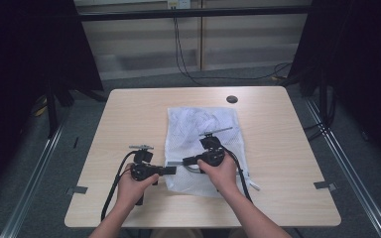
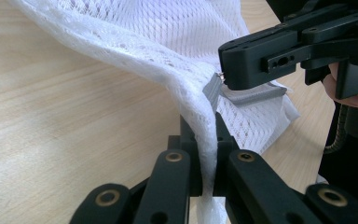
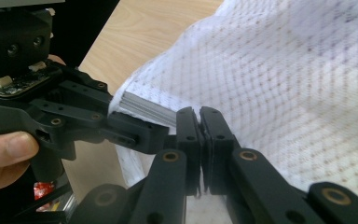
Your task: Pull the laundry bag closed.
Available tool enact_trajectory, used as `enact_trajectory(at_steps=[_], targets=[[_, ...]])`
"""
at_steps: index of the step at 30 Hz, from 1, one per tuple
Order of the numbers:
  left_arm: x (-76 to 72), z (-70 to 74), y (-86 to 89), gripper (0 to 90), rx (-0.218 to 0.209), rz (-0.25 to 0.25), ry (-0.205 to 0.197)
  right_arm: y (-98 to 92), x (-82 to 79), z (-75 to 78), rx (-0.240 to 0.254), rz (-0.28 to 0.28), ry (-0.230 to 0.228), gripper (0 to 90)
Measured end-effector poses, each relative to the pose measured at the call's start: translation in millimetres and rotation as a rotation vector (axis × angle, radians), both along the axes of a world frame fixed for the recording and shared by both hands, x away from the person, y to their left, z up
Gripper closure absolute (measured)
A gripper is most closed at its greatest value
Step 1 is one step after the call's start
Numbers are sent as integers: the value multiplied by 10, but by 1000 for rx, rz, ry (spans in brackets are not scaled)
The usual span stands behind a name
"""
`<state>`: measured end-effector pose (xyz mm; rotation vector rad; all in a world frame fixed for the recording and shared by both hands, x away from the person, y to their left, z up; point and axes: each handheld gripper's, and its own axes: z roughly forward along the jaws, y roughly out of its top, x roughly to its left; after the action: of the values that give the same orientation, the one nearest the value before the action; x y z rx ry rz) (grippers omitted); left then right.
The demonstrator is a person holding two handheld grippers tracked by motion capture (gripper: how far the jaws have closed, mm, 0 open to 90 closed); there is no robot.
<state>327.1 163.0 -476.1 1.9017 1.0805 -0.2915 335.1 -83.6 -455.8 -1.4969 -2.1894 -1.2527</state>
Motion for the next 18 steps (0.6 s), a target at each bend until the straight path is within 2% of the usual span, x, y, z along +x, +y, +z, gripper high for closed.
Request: enact_trajectory(at_steps=[8, 10, 12, 18], targets=[[-10, 6, -7, 889, 11, -8, -15, -30, -10, 11, -6, 0, -6, 869], [-9, 9, -1, 890, 7, 0, -7, -42, -8, 8, -16, -4, -7, 869], [-9, 11, -1, 890, -1, 1, -2, -66, -3, -6, -3, -4, -12, 869], [-8, 9, -6, 890, 8, -5, -5, -81, -10, -2, -2, -8, -11, 869]])
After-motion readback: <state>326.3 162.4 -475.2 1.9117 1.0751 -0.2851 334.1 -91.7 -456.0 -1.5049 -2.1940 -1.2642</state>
